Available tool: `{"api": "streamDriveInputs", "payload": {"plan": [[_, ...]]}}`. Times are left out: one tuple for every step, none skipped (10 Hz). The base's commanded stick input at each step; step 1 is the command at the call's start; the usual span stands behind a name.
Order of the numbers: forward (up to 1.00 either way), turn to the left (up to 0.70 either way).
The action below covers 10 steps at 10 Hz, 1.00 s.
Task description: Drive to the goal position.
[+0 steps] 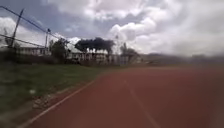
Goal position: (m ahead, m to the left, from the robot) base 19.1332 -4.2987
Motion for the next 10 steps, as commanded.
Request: {"api": "streamDriveInputs", "payload": {"plan": [[1.00,0.00],[1.00,0.00],[1.00,0.00],[1.00,0.00],[1.00,0.00],[1.00,0.00],[1.00,0.00],[1.00,-0.08],[1.00,-0.20],[1.00,-0.34]]}}
